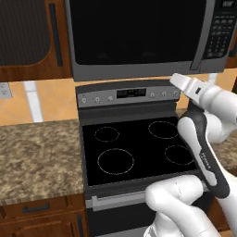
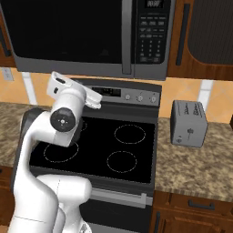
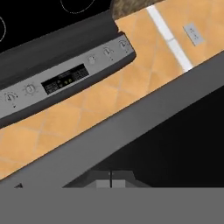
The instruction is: Open the microwave, place the bowl with waffle inside the microwave, then close the microwave door and turn it on.
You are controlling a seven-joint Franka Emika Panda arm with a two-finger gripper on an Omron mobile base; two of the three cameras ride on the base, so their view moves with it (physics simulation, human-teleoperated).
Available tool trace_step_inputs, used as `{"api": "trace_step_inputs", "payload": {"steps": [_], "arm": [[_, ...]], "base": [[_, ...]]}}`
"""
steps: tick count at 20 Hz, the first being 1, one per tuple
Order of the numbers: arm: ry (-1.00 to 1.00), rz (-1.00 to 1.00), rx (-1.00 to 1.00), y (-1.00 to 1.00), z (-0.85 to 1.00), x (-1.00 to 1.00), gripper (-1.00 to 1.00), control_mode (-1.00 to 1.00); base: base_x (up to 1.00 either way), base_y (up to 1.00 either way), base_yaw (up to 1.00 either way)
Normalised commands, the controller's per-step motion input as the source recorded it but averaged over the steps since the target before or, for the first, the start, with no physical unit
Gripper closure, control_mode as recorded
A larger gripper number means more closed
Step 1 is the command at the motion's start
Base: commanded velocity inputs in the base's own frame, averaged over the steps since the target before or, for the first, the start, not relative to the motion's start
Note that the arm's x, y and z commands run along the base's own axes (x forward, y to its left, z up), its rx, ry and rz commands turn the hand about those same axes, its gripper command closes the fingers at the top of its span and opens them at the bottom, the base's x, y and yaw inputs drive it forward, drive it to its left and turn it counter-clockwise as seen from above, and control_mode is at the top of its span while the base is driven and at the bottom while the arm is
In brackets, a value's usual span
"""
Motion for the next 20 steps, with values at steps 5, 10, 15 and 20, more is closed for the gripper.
{"api": "trace_step_inputs", "payload": {"steps": [5,10,15,20], "arm": [[0.15,-0.03,0.01,-0.7,1.0,-0.8,1.0,-1.0],[0.24,-0.01,0.06,-0.72,0.76,-0.84,1.0,-1.0],[0.45,-0.18,0.22,-0.71,0.24,-0.64,1.0,-1.0],[0.19,-0.35,0.22,-0.42,-0.02,-0.47,1.0,-1.0]], "base": [[0.0,0.0,0.0],[0.0,0.0,0.0],[0.0,0.0,0.0],[0.0,0.0,0.0]]}}
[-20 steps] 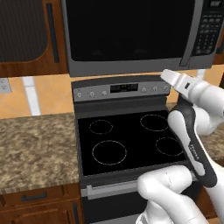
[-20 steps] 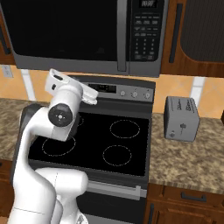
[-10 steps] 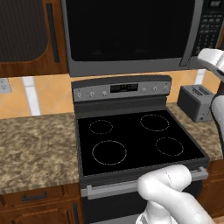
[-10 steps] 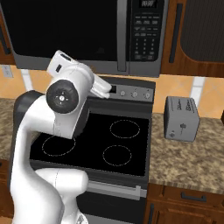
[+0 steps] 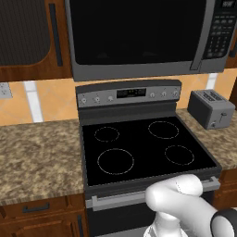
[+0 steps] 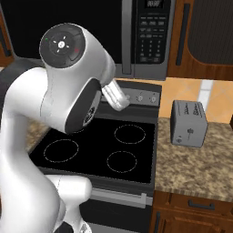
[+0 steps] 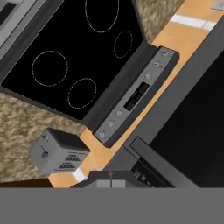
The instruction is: Open the microwave, place the bowl with waffle inside the microwave, then close the microwave door and turn it on.
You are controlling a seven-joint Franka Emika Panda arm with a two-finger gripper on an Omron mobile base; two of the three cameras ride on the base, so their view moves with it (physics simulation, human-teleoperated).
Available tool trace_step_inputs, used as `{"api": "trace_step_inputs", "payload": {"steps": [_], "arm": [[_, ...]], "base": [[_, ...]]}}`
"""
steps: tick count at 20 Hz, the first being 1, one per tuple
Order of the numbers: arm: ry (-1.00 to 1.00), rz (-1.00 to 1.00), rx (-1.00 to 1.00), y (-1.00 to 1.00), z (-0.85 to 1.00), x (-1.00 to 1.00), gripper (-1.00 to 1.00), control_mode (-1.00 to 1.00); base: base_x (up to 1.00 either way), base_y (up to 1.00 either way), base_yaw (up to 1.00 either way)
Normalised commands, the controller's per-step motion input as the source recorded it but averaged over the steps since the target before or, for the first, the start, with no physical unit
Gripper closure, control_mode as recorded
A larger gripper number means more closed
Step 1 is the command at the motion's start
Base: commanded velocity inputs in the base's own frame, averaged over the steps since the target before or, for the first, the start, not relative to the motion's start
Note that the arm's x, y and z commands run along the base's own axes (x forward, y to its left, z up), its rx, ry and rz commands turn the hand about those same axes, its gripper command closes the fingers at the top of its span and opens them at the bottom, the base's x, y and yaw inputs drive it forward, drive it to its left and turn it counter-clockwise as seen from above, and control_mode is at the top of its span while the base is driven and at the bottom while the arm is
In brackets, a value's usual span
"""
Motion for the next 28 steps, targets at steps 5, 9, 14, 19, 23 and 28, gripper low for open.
{"api": "trace_step_inputs", "payload": {"steps": [5,9,14,19,23,28], "arm": [[-0.24,-0.21,0.04,0.21,-0.03,0.09,1.0,-1.0],[-0.52,-0.06,0.05,0.29,-0.14,0.35,1.0,-1.0],[-0.19,0.0,0.04,0.02,-0.33,0.57,1.0,-1.0],[0.01,0.05,0.1,-0.26,-0.06,0.19,1.0,-1.0],[0.03,0.08,0.14,-0.43,0.01,-0.01,1.0,-1.0],[0.0,0.06,0.14,-0.31,0.0,0.02,1.0,-1.0]], "base": [[0.0,0.0,0.0],[0.0,0.0,0.0],[0.0,0.0,0.0],[0.0,0.0,0.0],[0.0,0.0,0.0],[0.0,0.0,0.0]]}}
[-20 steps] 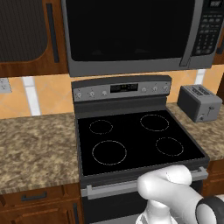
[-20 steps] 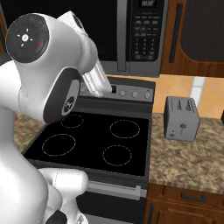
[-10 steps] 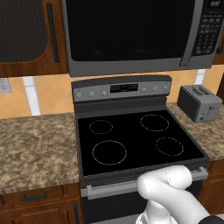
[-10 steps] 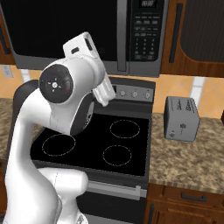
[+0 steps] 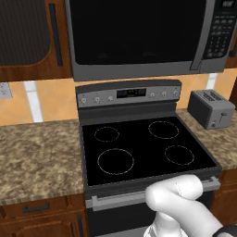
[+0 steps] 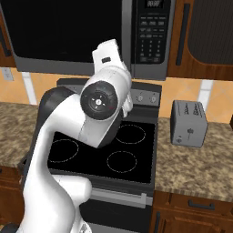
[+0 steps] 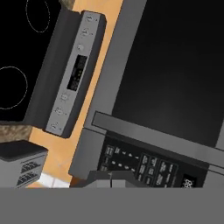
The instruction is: Open the microwave, place the bowl with waffle inside the microwave, then close the microwave door and turn it on.
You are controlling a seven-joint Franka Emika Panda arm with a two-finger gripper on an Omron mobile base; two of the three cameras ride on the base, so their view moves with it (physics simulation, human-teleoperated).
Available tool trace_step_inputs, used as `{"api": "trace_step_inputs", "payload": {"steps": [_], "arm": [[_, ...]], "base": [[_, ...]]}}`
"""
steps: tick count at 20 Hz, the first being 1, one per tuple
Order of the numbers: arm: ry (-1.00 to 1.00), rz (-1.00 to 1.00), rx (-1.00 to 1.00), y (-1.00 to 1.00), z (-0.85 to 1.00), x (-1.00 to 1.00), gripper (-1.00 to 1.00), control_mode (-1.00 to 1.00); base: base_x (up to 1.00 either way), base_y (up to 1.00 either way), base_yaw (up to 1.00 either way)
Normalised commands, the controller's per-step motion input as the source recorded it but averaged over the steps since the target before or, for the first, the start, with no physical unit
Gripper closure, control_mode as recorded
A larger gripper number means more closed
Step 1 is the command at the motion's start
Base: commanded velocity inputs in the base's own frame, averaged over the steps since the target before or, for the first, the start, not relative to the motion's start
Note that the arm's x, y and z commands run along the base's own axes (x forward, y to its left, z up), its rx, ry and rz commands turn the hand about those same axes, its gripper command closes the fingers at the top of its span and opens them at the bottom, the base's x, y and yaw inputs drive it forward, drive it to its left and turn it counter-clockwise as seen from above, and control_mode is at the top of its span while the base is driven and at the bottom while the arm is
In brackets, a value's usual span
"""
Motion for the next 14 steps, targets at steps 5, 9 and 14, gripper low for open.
{"api": "trace_step_inputs", "payload": {"steps": [5,9,14], "arm": [[-0.01,0.06,0.1,-0.06,-0.01,0.19,1.0,-1.0],[0.0,0.05,0.04,0.0,-0.09,0.33,1.0,-1.0],[0.0,0.02,0.01,0.0,-0.17,0.47,1.0,-1.0]], "base": [[0.0,0.0,0.0],[0.0,0.0,0.0],[0.0,0.0,0.0]]}}
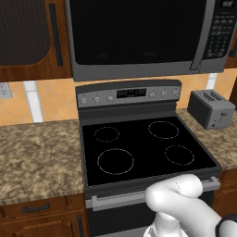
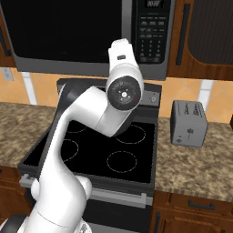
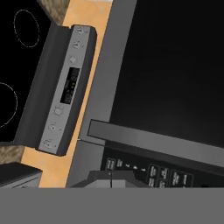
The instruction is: Open the microwave, place the bowl with waffle inside the microwave, then close the microwave door and turn it on.
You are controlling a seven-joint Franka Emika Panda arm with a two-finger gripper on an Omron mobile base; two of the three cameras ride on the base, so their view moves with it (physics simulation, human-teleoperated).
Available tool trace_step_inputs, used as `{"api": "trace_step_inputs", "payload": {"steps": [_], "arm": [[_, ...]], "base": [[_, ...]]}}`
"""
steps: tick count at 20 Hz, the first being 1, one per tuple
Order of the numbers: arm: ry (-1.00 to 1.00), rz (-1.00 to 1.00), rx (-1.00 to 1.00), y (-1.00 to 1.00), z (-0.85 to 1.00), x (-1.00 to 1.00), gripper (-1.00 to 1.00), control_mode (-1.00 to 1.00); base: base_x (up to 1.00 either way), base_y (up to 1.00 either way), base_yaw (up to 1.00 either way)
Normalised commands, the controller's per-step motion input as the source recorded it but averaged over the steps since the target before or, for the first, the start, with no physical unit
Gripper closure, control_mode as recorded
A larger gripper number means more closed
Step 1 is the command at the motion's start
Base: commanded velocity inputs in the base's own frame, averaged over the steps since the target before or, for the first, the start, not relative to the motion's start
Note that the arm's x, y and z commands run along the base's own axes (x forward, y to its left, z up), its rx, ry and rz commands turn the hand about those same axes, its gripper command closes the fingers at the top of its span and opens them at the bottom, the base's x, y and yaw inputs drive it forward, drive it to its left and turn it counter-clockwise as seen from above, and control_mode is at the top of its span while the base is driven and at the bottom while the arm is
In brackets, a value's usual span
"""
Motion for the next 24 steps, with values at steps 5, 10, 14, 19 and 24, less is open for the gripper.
{"api": "trace_step_inputs", "payload": {"steps": [5,10,14,19,24], "arm": [[-0.01,0.0,0.01,0.0,-0.07,0.48,1.0,-1.0],[0.0,0.0,0.01,-0.02,0.0,0.42,1.0,-1.0],[0.0,0.0,0.01,-0.15,-0.06,0.38,1.0,-1.0],[0.0,0.0,0.02,-0.25,-0.14,0.36,1.0,-1.0],[-0.04,0.0,0.02,-0.08,-0.02,0.25,1.0,-1.0]], "base": [[0.0,0.0,0.0],[0.0,0.0,0.0],[0.0,0.0,0.0],[0.0,0.0,0.0],[0.0,0.0,0.0]]}}
